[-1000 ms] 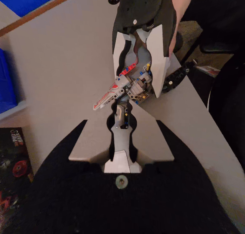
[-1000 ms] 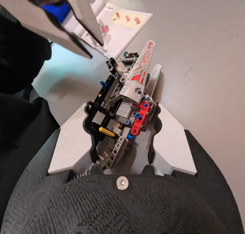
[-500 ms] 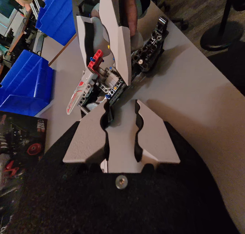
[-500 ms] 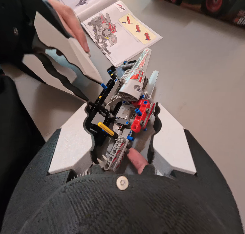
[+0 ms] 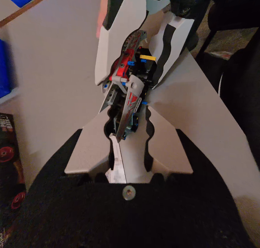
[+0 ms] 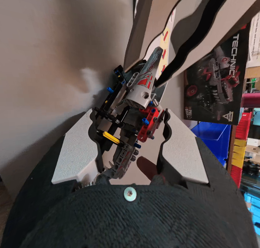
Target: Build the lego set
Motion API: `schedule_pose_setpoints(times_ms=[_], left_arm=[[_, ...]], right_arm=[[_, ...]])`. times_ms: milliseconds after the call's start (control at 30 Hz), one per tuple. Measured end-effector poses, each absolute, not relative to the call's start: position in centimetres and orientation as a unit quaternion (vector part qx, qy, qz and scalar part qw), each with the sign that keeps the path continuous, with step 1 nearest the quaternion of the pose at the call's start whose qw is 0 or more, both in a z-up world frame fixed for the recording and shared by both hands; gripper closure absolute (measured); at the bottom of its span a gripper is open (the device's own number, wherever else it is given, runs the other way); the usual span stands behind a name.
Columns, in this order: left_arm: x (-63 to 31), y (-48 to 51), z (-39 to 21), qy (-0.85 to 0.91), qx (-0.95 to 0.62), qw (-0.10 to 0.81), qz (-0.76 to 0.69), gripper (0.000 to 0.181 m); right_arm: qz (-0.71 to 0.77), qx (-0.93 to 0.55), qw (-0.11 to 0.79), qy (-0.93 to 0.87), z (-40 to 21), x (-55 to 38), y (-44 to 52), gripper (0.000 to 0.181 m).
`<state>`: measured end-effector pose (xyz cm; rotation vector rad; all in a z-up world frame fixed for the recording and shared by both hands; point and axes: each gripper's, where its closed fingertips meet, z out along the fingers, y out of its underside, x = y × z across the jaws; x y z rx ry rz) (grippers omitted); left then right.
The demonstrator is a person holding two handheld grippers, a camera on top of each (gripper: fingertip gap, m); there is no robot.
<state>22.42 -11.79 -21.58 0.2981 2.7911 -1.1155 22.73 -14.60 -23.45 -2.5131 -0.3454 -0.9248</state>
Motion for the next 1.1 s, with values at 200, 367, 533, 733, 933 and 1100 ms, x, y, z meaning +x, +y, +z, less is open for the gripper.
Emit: schedule_pose_setpoints(times_ms=[200,367,533,733,933,1100], left_arm=[[22.3,-12.7,-22.4,0.930,0.121,0.051,-0.343,0.142],[22.1,-12.7,-22.2,0.922,0.093,0.068,-0.370,0.146],[21.6,-12.8,-22.3,0.899,0.076,0.128,-0.411,0.147],[21.8,-12.5,-22.1,0.879,0.071,0.149,-0.448,0.146],[23.3,-11.0,-20.1,0.851,0.015,0.127,-0.510,0.106],[24.5,-10.6,-22.1,0.871,-0.022,0.010,-0.490,0.090]], right_arm=[[-0.362,-0.891,0.222,-0.162,-22.6,22.3,-14.1,0.081],[-0.304,-0.904,0.298,-0.041,-21.2,21.7,-16.1,0.075],[-0.190,-0.854,0.466,0.136,-17.9,22.0,-15.6,0.101],[-0.098,-0.877,0.442,0.162,-22.0,22.3,-13.1,0.087],[-0.080,-0.859,0.466,0.197,-21.7,23.0,-12.8,0.095],[-0.107,-0.865,0.445,0.206,-21.8,23.4,-12.9,0.092]])
